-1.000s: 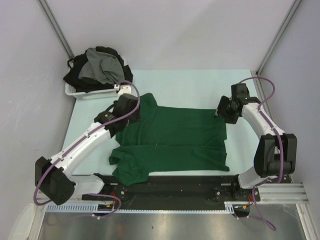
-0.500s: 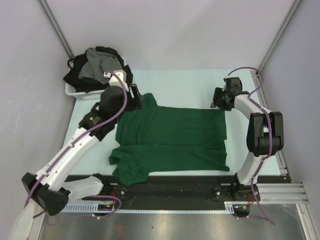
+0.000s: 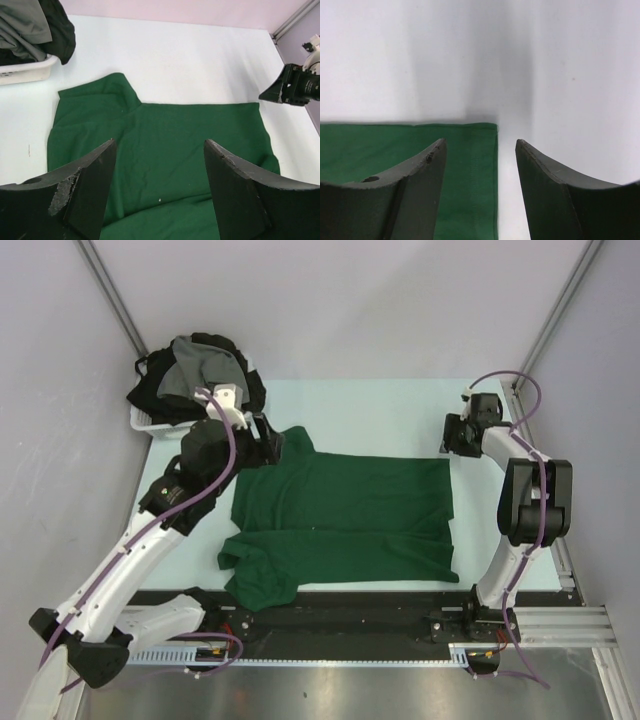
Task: Fold and stack the t-shirts
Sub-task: Flatten out the tshirt
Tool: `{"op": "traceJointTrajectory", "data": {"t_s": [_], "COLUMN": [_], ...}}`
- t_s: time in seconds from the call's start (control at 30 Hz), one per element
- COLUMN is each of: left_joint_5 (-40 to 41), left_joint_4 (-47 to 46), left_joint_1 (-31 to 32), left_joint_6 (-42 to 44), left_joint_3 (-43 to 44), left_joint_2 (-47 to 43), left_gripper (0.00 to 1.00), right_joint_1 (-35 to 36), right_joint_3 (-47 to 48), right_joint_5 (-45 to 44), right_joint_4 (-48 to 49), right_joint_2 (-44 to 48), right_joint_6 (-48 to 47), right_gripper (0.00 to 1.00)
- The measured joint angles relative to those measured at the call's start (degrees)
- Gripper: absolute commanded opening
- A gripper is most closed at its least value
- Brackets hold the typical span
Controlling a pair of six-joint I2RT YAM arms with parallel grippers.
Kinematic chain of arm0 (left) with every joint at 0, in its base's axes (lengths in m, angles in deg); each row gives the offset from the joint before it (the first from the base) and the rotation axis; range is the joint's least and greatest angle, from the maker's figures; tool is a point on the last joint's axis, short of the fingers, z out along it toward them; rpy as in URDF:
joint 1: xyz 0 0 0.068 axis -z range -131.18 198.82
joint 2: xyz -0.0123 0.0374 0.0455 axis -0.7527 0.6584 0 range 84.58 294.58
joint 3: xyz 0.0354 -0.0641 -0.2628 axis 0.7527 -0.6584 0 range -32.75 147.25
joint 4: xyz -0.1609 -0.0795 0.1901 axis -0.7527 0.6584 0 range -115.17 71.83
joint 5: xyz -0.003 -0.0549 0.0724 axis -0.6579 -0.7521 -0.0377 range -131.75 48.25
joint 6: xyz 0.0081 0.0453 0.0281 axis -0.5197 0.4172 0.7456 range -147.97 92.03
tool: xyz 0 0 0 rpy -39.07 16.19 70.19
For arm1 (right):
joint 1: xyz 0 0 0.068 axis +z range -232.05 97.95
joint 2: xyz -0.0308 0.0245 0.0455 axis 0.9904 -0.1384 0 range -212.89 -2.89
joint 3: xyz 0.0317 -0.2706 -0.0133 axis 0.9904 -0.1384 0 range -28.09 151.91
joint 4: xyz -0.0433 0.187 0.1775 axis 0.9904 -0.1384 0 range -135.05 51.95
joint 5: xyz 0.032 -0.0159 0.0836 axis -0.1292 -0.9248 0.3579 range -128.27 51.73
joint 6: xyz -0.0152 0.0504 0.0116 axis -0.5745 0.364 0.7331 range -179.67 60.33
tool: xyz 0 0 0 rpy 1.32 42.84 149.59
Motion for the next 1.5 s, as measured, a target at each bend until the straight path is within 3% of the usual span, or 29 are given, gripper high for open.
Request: {"op": "traceJointTrajectory", "data": {"t_s": [1.0,1.5], "left_joint_5": [-1.66,-1.7], "left_joint_4": [1.4,1.4], "left_joint_1": [0.0,0.0], "left_joint_6": [2.51,2.51], "left_joint_3": [1.88,1.92], "left_joint_2": [0.94,0.24], "left_gripper": [0.76,0.77], "right_joint_1": [1.62,3.56], "right_joint_3": [-2.47,-0.68], "right_joint_5": [-3.15,-4.57], "right_joint_4": [2.51,2.62], "right_joint_2": [-4.79,-6.32], "right_joint_6": [-0.9,-0.9], "right_gripper": [0.53,0.22]}}
